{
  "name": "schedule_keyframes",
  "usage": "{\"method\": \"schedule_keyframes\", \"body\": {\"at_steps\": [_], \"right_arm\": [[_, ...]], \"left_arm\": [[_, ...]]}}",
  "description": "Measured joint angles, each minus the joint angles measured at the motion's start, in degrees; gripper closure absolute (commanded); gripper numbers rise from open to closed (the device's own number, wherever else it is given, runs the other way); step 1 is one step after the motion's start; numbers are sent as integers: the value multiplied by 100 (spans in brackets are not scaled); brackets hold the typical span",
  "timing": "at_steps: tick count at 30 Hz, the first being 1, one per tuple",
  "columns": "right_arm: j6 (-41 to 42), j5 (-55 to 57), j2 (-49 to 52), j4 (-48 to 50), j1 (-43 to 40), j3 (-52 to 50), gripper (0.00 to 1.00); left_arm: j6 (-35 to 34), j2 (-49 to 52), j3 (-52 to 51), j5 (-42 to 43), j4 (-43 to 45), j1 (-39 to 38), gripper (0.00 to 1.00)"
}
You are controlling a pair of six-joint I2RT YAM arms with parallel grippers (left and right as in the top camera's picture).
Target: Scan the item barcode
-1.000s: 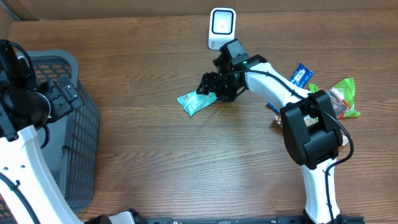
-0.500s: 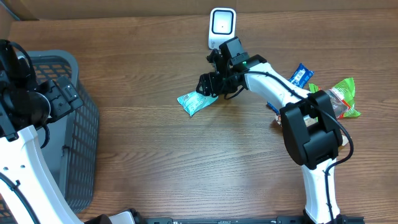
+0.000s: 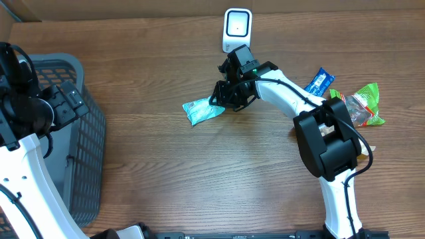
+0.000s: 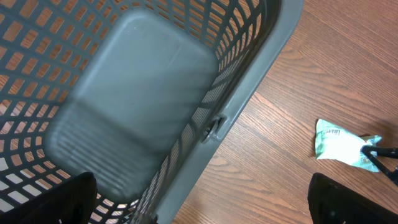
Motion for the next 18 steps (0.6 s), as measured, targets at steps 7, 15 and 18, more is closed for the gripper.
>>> {"method": "schedule_keyframes", "body": {"at_steps": [7,15,18], "right_arm": [[48,-212,9,9,2,0,96],[225,-380,37,-33,2,0,96],[376,-380,37,-35,2,0,96]], "left_arm": [[0,0,0,0,0,0,0],[0,0,0,0,0,0,0],[0,0,0,0,0,0,0]]}}
